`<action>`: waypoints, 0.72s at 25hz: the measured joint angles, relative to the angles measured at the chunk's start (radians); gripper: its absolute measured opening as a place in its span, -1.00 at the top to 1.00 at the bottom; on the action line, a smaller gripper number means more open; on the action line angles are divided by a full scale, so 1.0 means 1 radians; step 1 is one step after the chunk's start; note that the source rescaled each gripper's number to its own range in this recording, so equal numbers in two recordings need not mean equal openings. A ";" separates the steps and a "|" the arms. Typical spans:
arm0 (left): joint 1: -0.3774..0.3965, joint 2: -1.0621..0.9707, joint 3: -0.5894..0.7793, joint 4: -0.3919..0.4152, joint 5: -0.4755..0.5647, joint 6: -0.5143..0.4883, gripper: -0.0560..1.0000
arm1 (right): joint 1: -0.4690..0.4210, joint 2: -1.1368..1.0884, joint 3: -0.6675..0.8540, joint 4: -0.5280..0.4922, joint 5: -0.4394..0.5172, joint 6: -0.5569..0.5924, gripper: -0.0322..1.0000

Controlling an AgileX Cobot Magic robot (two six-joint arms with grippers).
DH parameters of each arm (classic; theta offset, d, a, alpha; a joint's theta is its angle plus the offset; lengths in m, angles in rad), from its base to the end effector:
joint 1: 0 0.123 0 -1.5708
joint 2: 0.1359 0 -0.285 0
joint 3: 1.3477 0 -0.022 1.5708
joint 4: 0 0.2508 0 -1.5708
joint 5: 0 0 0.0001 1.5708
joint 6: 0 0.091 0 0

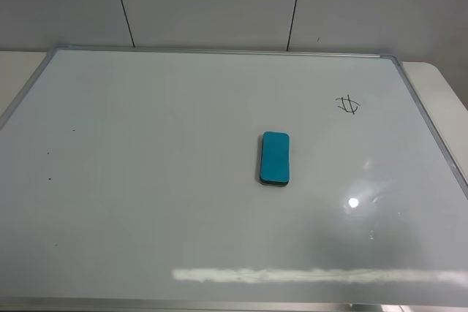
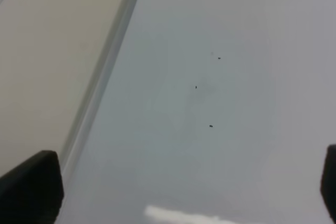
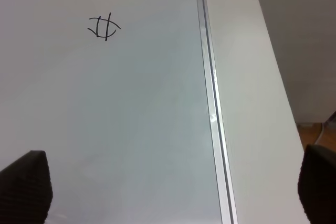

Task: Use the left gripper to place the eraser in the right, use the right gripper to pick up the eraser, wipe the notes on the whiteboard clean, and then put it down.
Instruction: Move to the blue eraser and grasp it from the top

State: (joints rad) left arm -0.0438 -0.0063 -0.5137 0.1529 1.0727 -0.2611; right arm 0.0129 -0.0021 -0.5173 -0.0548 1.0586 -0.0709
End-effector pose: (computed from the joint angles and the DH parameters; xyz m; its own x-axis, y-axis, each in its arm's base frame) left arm -0.0079 0.0125 0.2808 -0.4220 -0.1665 -0.8912 -0.1578 0.9815 -0.1087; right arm -0.0071 -0.0044 0.2823 -0.4370 -0.1032 -0.8935 -0.0126 0.9940 -0.1086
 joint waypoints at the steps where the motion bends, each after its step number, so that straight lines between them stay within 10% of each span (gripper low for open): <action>1: 0.000 0.000 0.000 0.000 0.000 0.000 -1.00 | 0.000 0.000 0.000 0.005 0.000 0.006 -0.74; 10: 0.000 0.000 0.000 0.000 -0.001 0.000 -1.00 | 0.000 0.018 -0.004 0.010 0.026 0.024 -0.74; 18: 0.000 0.000 0.000 0.000 -0.001 0.001 -1.00 | 0.000 0.467 -0.177 0.142 0.154 0.080 -0.74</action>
State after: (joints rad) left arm -0.0438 -0.0063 -0.5137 0.1529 1.0719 -0.2603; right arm 0.0129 0.4649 -0.6945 0.0876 1.2126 0.0094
